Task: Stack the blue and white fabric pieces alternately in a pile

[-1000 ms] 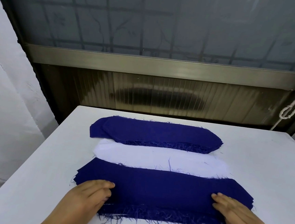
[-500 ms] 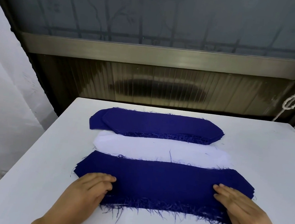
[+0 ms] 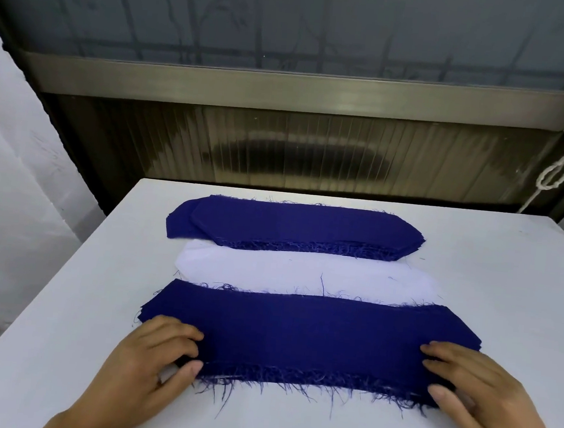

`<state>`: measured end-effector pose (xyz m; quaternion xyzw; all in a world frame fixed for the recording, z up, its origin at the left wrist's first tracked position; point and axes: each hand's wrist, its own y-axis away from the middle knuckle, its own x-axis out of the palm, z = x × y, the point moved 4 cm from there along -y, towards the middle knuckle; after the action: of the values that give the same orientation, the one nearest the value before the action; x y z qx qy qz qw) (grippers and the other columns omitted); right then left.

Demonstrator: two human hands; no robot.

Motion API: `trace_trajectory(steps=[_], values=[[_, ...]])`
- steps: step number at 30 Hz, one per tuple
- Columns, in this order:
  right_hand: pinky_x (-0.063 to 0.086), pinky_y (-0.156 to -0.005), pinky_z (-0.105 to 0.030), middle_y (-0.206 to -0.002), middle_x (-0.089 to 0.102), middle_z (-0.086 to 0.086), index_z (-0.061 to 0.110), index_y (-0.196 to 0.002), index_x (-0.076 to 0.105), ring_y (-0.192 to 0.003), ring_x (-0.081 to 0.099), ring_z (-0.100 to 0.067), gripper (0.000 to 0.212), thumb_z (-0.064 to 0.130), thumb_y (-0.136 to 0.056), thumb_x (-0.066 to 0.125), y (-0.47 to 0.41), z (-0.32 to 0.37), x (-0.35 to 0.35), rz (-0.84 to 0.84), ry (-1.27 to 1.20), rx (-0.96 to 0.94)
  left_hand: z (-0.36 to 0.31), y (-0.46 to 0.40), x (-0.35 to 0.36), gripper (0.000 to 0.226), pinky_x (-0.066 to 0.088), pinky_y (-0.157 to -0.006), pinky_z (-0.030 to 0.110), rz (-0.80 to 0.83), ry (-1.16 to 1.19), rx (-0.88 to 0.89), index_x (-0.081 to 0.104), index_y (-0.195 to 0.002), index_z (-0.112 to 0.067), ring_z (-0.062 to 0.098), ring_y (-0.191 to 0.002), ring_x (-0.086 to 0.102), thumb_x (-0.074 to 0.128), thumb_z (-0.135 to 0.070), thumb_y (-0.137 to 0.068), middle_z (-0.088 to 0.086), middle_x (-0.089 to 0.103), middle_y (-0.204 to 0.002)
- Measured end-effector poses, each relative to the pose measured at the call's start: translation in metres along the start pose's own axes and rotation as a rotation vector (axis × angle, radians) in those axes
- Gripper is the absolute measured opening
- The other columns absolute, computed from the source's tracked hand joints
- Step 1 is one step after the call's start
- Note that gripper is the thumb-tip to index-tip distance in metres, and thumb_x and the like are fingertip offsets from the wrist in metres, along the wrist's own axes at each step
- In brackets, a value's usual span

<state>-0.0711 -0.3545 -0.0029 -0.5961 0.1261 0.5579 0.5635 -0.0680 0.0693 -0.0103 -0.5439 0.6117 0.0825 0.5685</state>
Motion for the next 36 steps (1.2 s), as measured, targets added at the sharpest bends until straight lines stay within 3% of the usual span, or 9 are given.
trace_trajectory(steps=[3,6,13,18,20,24,30,36], values=[[0.046,-0.074,-0.023,-0.088,0.069,0.009,0.015,-0.077,0.073,-0.084,0.062,-0.008,0.048,0.044,-0.098,0.041,-0.018,0.001,-0.006,-0.016,0.037,0.043,-0.002,-0.018,-0.003,0.043,0.045,-0.059,0.026,0.017,-0.065,-0.077,0.062,-0.065,-0.02,0.005,-0.067,0.054,0.046,-0.046,-0.096,-0.019,0.057,-0.077],[0.045,-0.064,-0.024,-0.08,0.062,0.012,0.017,-0.078,0.068,-0.072,0.06,-0.013,0.036,0.037,-0.095,0.044,-0.051,0.015,0.004,0.007,0.039,0.057,-0.011,-0.055,0.005,0.045,0.043,-0.052,0.024,0.062,-0.149,-0.134,0.056,-0.063,-0.021,0.003,-0.059,0.048,0.042,-0.05,-0.094,-0.015,0.052,-0.065],[0.047,-0.064,-0.024,-0.085,0.055,0.012,0.028,-0.086,0.058,-0.069,0.054,-0.008,0.019,0.041,-0.096,0.049,-0.094,0.031,0.064,0.3,-0.036,0.229,-0.009,-0.118,0.06,0.026,0.046,-0.07,0.024,0.156,-0.174,-0.265,0.061,-0.083,-0.022,0.004,-0.083,0.049,0.05,-0.041,-0.097,-0.013,0.056,-0.084],[0.047,-0.06,-0.024,-0.08,0.056,0.015,0.03,-0.08,0.055,-0.066,0.056,-0.005,0.018,0.042,-0.094,0.051,-0.079,-0.011,0.053,0.271,0.102,0.384,0.019,-0.099,0.06,0.014,0.044,-0.064,0.018,0.12,-0.206,-0.352,0.061,-0.084,-0.026,0.004,-0.079,0.05,0.057,-0.035,-0.094,-0.016,0.054,-0.084],[0.047,-0.06,-0.026,-0.081,0.055,0.014,0.03,-0.08,0.055,-0.067,0.056,-0.006,0.019,0.042,-0.094,0.05,-0.078,-0.026,0.046,0.309,0.175,0.431,0.025,-0.098,0.055,0.007,0.042,-0.066,0.017,0.106,-0.216,-0.366,0.063,-0.094,-0.025,0.003,-0.085,0.051,0.06,-0.031,-0.092,-0.015,0.057,-0.091],[0.048,-0.064,-0.025,-0.086,0.057,0.014,0.03,-0.081,0.055,-0.072,0.055,-0.005,0.012,0.034,-0.092,0.054,-0.096,-0.035,0.047,0.337,0.132,0.474,0.026,-0.116,0.059,0.025,0.041,-0.082,0.019,0.163,-0.256,-0.319,0.062,-0.115,-0.023,0.01,-0.102,0.05,0.065,-0.025,-0.09,-0.011,0.056,-0.116],[0.047,-0.07,-0.023,-0.089,0.057,0.009,0.028,-0.087,0.058,-0.078,0.056,-0.006,0.007,0.031,-0.087,0.064,-0.133,-0.028,0.076,0.377,-0.169,0.456,0.021,-0.151,0.087,0.023,0.041,-0.087,0.018,0.297,0.078,-0.394,0.065,-0.105,-0.027,0.004,-0.103,0.048,0.072,-0.034,-0.084,-0.017,0.055,-0.109],[0.046,-0.067,-0.024,-0.084,0.059,0.008,0.028,-0.078,0.056,-0.073,0.055,-0.008,0.013,0.032,-0.089,0.063,-0.135,-0.035,0.093,0.484,-0.186,0.475,0.031,-0.146,0.098,0.023,0.034,-0.089,0.011,0.342,0.242,-0.433,0.065,-0.098,-0.034,0.0,-0.106,0.045,0.077,-0.036,-0.079,-0.022,0.052,-0.105]])
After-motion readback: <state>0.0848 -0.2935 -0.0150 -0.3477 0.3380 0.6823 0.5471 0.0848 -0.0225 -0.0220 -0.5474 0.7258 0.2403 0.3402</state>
